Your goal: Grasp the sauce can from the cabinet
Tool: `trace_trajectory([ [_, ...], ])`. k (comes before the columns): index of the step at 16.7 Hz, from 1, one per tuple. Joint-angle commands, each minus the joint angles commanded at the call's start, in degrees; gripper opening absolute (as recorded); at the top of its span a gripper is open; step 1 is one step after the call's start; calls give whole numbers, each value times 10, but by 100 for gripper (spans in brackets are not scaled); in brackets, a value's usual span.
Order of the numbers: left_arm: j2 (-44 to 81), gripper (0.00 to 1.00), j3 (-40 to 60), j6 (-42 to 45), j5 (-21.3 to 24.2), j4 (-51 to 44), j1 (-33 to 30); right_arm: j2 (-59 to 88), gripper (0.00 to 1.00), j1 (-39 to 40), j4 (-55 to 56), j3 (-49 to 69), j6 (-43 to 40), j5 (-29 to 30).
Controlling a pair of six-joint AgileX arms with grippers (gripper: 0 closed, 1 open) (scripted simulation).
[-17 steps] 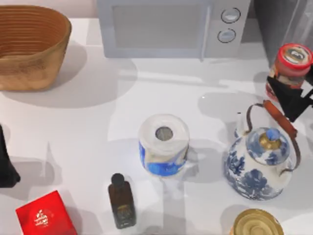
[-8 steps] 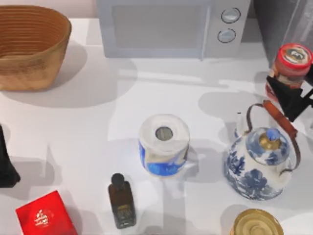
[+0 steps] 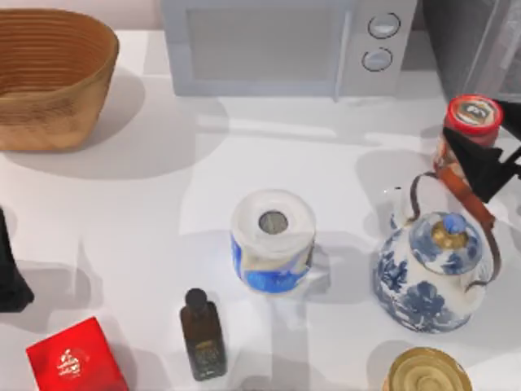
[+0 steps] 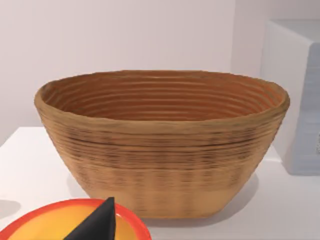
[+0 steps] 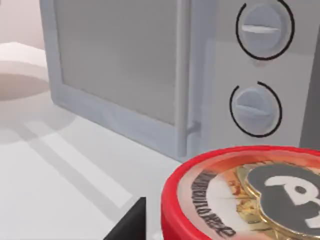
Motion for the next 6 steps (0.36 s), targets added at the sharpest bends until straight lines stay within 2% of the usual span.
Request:
trace_trajectory([
  [6, 0, 100, 0, 0, 0, 0, 0, 0, 100, 0, 0, 0, 0, 0],
])
